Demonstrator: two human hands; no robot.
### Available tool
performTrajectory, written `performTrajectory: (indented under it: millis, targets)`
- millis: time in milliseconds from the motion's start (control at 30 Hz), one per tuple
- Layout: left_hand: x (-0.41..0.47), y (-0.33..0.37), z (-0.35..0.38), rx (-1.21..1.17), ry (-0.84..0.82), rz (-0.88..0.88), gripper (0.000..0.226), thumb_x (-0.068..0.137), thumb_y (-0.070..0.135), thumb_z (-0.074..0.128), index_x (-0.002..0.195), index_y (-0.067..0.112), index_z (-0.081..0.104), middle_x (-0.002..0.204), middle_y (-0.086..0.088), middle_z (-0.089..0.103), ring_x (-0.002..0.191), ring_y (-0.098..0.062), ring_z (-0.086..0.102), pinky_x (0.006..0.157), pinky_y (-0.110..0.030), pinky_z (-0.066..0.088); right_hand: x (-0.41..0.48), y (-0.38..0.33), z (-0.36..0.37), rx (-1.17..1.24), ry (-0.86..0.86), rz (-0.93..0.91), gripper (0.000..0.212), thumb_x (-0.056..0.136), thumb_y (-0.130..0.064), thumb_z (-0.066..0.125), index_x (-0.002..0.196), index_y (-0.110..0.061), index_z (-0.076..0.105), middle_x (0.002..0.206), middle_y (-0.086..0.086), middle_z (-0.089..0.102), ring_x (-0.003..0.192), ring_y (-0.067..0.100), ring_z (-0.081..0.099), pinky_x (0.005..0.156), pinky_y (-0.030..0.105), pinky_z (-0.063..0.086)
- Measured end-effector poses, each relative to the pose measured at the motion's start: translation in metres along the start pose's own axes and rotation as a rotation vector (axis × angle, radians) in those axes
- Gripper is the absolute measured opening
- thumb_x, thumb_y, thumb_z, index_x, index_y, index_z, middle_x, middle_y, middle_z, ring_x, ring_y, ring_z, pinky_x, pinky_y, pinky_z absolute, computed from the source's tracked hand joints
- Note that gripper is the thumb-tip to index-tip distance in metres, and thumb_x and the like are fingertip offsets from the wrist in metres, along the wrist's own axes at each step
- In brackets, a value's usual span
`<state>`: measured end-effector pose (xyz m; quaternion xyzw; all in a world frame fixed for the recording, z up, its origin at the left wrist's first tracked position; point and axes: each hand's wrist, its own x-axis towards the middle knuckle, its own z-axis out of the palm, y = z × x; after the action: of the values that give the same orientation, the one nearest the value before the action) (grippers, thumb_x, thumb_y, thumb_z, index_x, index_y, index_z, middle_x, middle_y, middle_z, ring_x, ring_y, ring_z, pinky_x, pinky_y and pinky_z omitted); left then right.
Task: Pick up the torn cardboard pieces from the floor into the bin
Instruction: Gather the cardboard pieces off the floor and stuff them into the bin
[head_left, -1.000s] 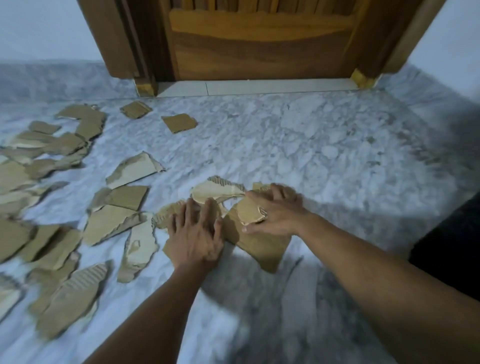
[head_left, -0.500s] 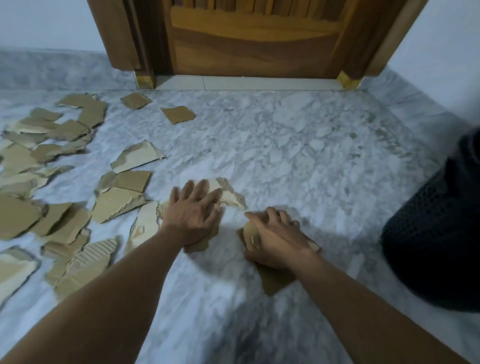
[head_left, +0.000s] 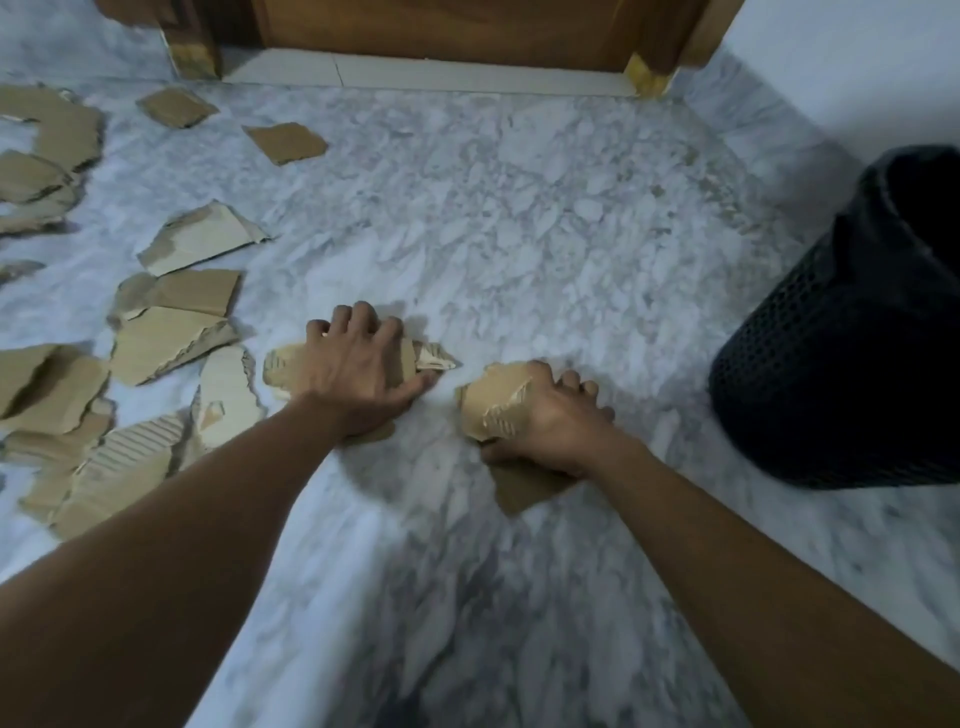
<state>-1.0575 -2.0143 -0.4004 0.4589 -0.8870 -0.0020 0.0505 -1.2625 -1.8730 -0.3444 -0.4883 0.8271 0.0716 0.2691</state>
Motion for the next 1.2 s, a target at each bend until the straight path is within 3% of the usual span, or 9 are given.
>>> performTrajectory:
  millis: [67, 167, 233, 367, 500, 667, 833, 967, 1200]
  targets:
    - [-0.008, 0.003, 0.002, 0.023, 0.031, -0.001, 0.082, 0.08, 0.088, 0.026, 0.12, 0.021, 0.051, 0.13, -0.009, 0.049, 0.113, -0.033, 0.047, 0.087, -0.048, 0.039, -0.003, -0.003, -0.001, 0.038, 0.009, 0.013, 0.126, 0.049, -0.077, 0.082, 0.145, -0.025, 0.019, 0.135, 0.011, 0.032, 0.126, 0.038, 0.036, 0.1, 0.054, 0.042]
    - [-0.015, 0.008, -0.001, 0.022, 0.0, -0.042, 0.087, 0.079, 0.09, 0.025, 0.129, 0.023, 0.045, 0.134, -0.007, 0.05, 0.114, -0.034, 0.047, 0.085, -0.048, 0.041, -0.004, -0.003, -0.001, 0.069, -0.041, 0.013, 0.13, 0.049, -0.074, 0.084, 0.146, -0.022, 0.015, 0.14, 0.014, 0.028, 0.128, 0.04, 0.036, 0.101, 0.054, 0.045]
    - [-0.019, 0.011, -0.005, 0.018, -0.02, -0.114, 0.092, 0.076, 0.093, 0.025, 0.133, 0.024, 0.045, 0.128, -0.009, 0.051, 0.111, -0.034, 0.047, 0.086, -0.048, 0.042, -0.004, -0.002, -0.001, 0.103, -0.044, 0.019, 0.13, 0.049, -0.073, 0.084, 0.146, -0.022, 0.015, 0.135, 0.013, 0.034, 0.125, 0.039, 0.041, 0.1, 0.052, 0.046]
    - [-0.031, 0.018, -0.008, 0.02, -0.04, -0.216, 0.099, 0.073, 0.097, 0.023, 0.12, 0.015, 0.05, 0.116, -0.011, 0.052, 0.105, -0.032, 0.047, 0.083, -0.047, 0.045, -0.004, -0.002, -0.003, 0.099, -0.045, 0.042, 0.132, 0.046, -0.073, 0.087, 0.145, -0.02, 0.018, 0.131, 0.012, 0.046, 0.124, 0.036, 0.045, 0.097, 0.049, 0.041]
    - [-0.038, 0.015, -0.01, -0.083, -0.039, -0.246, 0.09, 0.074, 0.095, 0.031, 0.115, 0.015, 0.041, 0.113, -0.013, 0.048, 0.1, -0.033, 0.047, 0.078, -0.047, 0.049, -0.005, -0.008, -0.001, 0.153, -0.034, 0.028, 0.132, 0.046, -0.067, 0.092, 0.143, -0.019, 0.017, 0.129, 0.013, 0.044, 0.12, 0.035, 0.05, 0.098, 0.05, 0.048]
    - [-0.045, 0.012, -0.012, -0.107, 0.005, -0.276, 0.082, 0.078, 0.091, 0.037, 0.108, 0.015, 0.044, 0.101, -0.014, 0.061, 0.096, -0.033, 0.052, 0.074, -0.045, 0.05, -0.008, -0.007, 0.003, 0.236, -0.021, 0.003, 0.122, 0.05, -0.058, 0.094, 0.137, -0.025, 0.015, 0.122, 0.009, 0.042, 0.111, 0.032, 0.053, 0.093, 0.049, 0.053]
    - [-0.049, 0.016, -0.019, -0.111, -0.013, -0.278, 0.078, 0.085, 0.083, 0.036, 0.114, 0.012, 0.047, 0.109, -0.014, 0.057, 0.099, -0.035, 0.054, 0.075, -0.045, 0.051, -0.003, -0.005, 0.005, 0.261, 0.007, 0.037, 0.114, 0.046, -0.064, 0.094, 0.128, -0.023, 0.027, 0.117, 0.004, 0.061, 0.107, 0.03, 0.061, 0.093, 0.049, 0.052]
    - [-0.057, 0.017, -0.022, -0.106, 0.004, -0.269, 0.076, 0.093, 0.073, 0.021, 0.118, 0.011, 0.056, 0.114, -0.016, 0.058, 0.106, -0.038, 0.051, 0.086, -0.048, 0.044, -0.001, -0.009, 0.004, 0.335, 0.011, 0.105, 0.107, 0.05, -0.054, 0.097, 0.13, -0.018, 0.037, 0.127, 0.007, 0.06, 0.116, 0.031, 0.06, 0.096, 0.049, 0.051]
    - [-0.085, 0.026, -0.017, -0.021, -0.06, -0.28, 0.086, 0.082, 0.089, 0.026, 0.122, 0.016, 0.049, 0.116, -0.014, 0.053, 0.103, -0.035, 0.051, 0.082, -0.047, 0.05, -0.005, -0.022, 0.001, 0.351, -0.008, 0.093, 0.097, 0.058, -0.036, 0.099, 0.129, -0.016, 0.035, 0.12, 0.006, 0.059, 0.107, 0.029, 0.062, 0.087, 0.045, 0.056]
